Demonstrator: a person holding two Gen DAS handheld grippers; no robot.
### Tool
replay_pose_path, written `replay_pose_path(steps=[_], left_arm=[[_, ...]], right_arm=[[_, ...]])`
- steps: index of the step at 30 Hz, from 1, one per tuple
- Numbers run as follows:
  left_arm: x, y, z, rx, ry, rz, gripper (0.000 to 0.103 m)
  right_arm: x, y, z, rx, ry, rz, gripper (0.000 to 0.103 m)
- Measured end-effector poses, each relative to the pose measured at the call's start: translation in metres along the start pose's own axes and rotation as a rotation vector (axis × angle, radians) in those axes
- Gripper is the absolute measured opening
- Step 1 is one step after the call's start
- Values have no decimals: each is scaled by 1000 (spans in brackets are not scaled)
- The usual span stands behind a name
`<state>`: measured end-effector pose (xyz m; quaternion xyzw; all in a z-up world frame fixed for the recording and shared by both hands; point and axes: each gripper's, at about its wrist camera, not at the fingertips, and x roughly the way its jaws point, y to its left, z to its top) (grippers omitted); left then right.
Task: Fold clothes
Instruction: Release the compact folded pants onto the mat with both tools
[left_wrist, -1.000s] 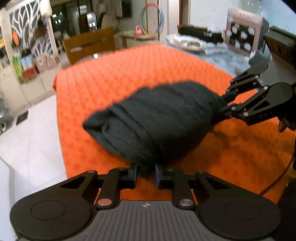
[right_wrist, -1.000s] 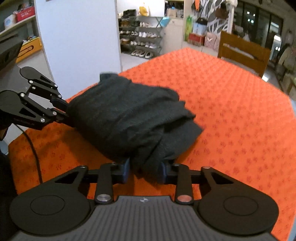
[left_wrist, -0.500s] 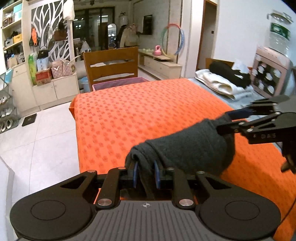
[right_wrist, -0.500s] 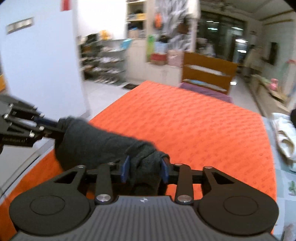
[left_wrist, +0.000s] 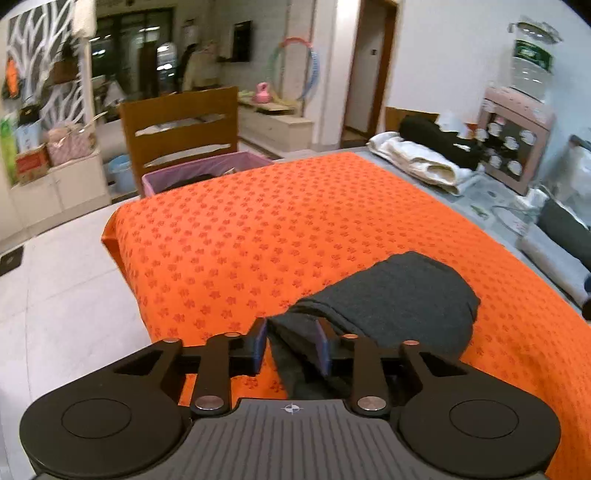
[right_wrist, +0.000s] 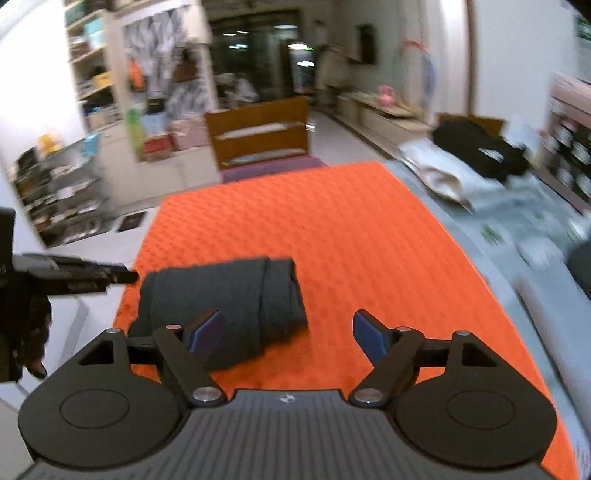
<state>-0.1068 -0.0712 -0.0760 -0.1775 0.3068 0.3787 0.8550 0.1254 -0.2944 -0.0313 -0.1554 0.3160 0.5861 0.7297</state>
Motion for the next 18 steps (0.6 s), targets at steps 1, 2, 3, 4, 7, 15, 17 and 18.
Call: replay_pose_path(steps=[1, 2, 3, 4, 7, 15, 17, 18], left_arm=[[-4, 2, 1, 14, -4, -10, 39], [-8, 3, 2, 30, -9, -18, 41], [-12, 3, 2, 51, -17, -21, 45], [-16, 3, 3, 74, -21, -22, 46], [-23, 4, 5, 117, -16, -36, 50], [-2, 21, 22, 220, 66, -230, 58], [15, 29, 32, 260, 99, -324, 58], [24, 33, 38, 280, 118, -375, 58]], right_arm=[[-6, 2, -9, 21, 4, -12, 83], [-11, 4, -16, 39, 6, -19, 84], [-15, 6, -22, 54, 7, -24, 86], [-20, 9, -28, 70, 8, -25, 86], [-34, 18, -41, 117, -1, -12, 87], [-36, 49, -48, 251, -13, -47, 87], [-28, 59, -45, 295, -20, -75, 87], [-24, 65, -44, 322, -27, -95, 87]])
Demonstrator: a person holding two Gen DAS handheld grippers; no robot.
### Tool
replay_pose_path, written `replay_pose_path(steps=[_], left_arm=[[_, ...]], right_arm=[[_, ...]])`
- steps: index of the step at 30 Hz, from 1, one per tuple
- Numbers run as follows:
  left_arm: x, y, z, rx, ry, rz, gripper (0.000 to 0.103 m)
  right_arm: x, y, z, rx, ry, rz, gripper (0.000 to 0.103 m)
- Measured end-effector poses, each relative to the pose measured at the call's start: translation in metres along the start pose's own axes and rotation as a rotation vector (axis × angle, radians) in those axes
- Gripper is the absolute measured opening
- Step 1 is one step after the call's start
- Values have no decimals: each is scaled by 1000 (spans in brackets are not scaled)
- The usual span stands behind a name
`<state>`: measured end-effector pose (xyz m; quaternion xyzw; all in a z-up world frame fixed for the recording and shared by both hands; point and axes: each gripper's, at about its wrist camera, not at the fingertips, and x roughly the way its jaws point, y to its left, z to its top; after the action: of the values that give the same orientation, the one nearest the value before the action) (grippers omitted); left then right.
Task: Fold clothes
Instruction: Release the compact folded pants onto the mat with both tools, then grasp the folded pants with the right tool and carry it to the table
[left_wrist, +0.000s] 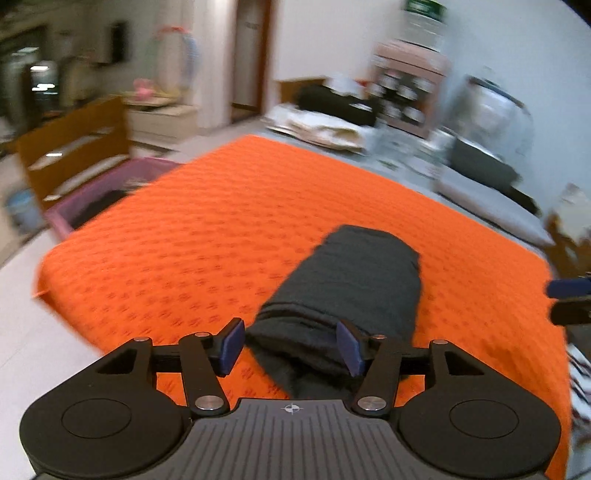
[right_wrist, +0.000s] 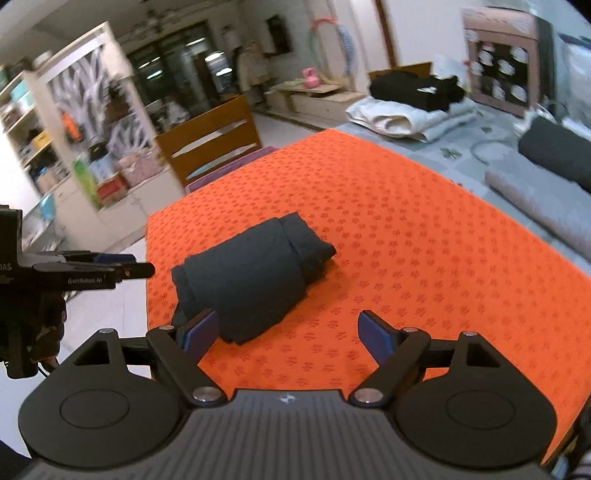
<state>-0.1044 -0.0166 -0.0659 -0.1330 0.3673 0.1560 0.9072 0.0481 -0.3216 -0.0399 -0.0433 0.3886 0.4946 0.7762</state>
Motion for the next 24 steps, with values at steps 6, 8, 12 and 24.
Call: replay_pose_path(steps=[6, 8, 12, 24], left_arm=[[30, 43, 30, 173, 64, -270, 65], [37, 56, 42, 228, 74, -313, 67], [54, 73, 61, 275, 97, -395, 72], [126, 97, 78, 171, 243, -586, 72]], right_arm=[[34, 40, -10, 184, -54, -164, 87], [47, 51, -14, 267, -74, -212, 87], [68, 70, -18, 437, -132, -265, 87], [136, 72, -27, 830, -213, -261, 89]])
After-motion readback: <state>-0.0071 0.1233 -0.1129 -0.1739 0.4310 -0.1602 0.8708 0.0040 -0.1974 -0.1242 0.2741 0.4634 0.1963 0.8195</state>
